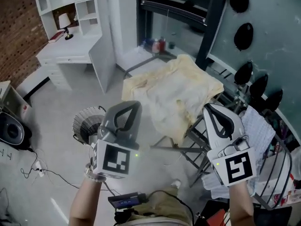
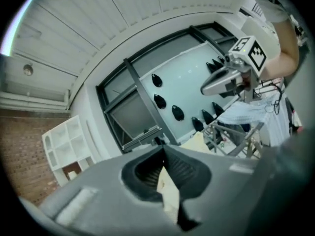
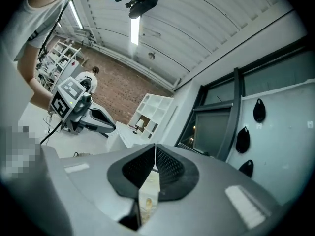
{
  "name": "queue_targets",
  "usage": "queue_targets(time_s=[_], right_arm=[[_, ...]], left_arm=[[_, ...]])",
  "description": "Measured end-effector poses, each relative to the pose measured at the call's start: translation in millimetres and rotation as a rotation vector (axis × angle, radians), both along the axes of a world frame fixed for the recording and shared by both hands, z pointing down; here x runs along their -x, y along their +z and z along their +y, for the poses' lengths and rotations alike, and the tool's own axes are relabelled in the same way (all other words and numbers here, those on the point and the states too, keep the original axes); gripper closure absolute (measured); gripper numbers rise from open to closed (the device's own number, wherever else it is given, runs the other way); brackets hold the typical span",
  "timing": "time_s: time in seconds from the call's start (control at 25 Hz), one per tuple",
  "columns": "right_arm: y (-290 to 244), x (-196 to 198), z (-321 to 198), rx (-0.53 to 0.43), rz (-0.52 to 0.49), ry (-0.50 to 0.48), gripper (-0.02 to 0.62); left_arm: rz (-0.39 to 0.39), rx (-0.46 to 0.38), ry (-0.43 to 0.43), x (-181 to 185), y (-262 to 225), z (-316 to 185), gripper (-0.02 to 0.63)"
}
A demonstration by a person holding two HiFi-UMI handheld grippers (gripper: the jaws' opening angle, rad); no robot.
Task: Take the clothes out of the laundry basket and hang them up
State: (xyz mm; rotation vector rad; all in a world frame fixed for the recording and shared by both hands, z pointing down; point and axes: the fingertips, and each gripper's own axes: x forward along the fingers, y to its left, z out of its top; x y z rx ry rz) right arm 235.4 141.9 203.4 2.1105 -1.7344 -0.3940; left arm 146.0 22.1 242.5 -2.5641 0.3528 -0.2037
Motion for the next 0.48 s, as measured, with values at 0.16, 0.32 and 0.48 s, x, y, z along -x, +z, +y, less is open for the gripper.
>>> queue_targets(time_s=[0.16,0.32,0.48], right_arm=[[4,51,-34,0.004,-0.001,-0.069,0.588],[13,86,-63,0.008,-0.005,-0.148,0.588],[25,120,-85,0.035,-0.04,-0.235,0.588]], left_arm=[[0.028,0.034,-0.103,71,5,-30,0.612],[0.041,0.059,-0.207,126,14,-51,0.613],[0.041,0.083,-0.301,172,21,-62,0.612]])
